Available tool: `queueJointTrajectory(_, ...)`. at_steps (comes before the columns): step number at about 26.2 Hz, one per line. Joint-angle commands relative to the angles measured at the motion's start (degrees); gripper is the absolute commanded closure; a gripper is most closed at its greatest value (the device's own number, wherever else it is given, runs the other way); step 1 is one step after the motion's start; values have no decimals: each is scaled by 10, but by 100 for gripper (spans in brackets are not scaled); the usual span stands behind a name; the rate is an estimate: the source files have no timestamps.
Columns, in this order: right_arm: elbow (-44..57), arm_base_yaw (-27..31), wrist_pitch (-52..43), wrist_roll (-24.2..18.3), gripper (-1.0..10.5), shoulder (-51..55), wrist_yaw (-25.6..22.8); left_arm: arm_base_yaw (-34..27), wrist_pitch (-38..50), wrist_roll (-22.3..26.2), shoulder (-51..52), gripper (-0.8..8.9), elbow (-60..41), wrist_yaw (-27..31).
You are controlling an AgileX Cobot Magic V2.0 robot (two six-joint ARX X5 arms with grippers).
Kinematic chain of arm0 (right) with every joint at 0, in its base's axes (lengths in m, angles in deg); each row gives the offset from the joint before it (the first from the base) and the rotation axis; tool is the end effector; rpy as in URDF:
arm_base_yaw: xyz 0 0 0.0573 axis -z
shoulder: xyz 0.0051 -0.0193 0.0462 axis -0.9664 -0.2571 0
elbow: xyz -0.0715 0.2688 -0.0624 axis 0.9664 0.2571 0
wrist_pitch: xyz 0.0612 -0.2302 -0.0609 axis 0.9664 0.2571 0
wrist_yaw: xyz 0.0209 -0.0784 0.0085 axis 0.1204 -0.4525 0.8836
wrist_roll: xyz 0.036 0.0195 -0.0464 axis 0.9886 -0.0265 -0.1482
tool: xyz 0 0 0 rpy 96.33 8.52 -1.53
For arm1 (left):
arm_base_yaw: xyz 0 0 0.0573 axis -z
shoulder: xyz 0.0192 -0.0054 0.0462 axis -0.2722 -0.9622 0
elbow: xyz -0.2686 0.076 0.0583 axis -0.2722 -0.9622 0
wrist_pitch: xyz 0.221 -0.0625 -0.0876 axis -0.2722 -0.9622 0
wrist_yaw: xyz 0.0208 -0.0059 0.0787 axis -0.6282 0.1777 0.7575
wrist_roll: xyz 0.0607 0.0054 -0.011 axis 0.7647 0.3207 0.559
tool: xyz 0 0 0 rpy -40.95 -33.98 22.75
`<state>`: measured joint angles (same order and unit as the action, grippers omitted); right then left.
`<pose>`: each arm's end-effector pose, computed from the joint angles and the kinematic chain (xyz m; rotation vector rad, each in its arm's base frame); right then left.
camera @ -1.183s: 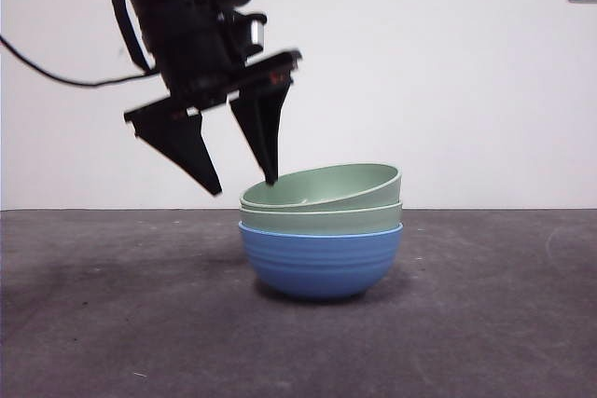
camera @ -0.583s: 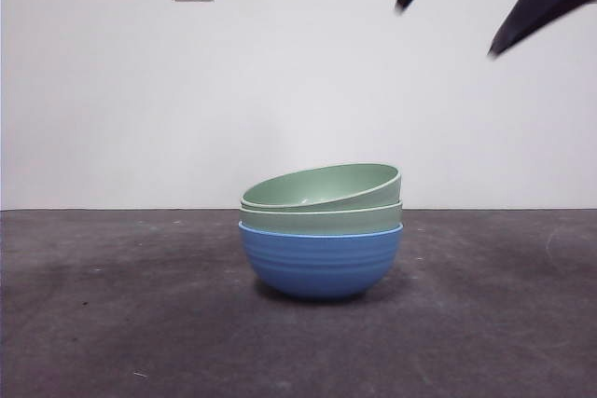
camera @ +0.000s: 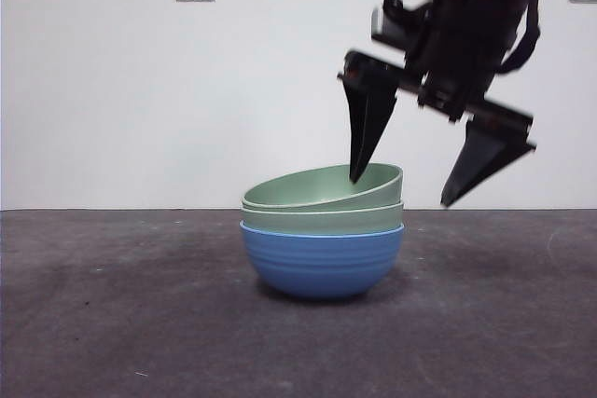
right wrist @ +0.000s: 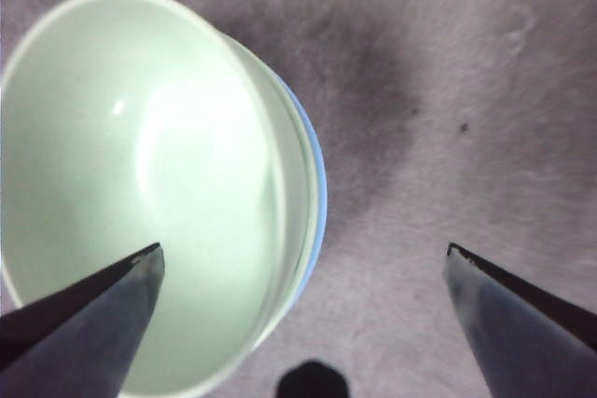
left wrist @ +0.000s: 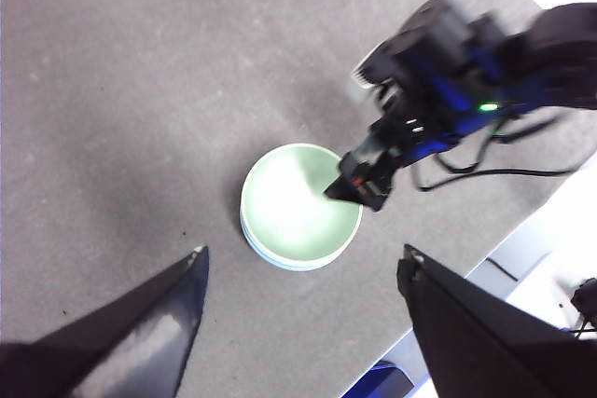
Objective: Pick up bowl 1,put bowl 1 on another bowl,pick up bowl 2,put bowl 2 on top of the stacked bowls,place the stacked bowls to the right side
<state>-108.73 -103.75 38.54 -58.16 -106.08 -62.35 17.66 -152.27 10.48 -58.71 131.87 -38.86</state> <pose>0.2829 0.1622 0.2403 -0.0182 1.1674 0.4744 0.1312 -0.0934 0.4989 0.0481 0.7038 -0.6523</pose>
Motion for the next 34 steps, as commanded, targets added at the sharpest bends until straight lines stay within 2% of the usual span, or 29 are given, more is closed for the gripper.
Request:
queueJointTrajectory(1, 0, 10, -5, 11, 447, -23, 30, 3, -26, 6, 6, 468, -1, -2)
queueJointTrajectory(5, 0, 17, -6, 14, 456, -49, 47, 3, -26, 6, 7, 468, -1, 0)
queueJointTrajectory(8, 0, 16, -8, 13, 547, -63, 59, 3, -26, 6, 7, 468, -1, 0)
queueJointTrajectory(11, 0, 16, -16, 13, 581, -68, 59, 3, -25, 6, 7, 468, -1, 0)
queueJointTrajectory(13, 0, 16, -19, 13, 639, -68, 59, 3, -24, 6, 7, 468, -1, 0)
queueJointTrajectory(17, 0, 16, -18, 11, 860, -68, 59, 3, -24, 6, 7, 468, -1, 2)
queueJointTrajectory(21, 0, 16, -16, 10, 897, -68, 60, 3, -24, 7, 7, 468, -1, 2)
queueJointTrajectory(23, 0, 16, -16, 11, 959, -68, 60, 3, -24, 7, 7, 468, -1, 2)
queueJointTrajectory(34, 0, 27, -20, 16, 959, -38, 73, 3, -24, 9, 7, 468, -1, 2)
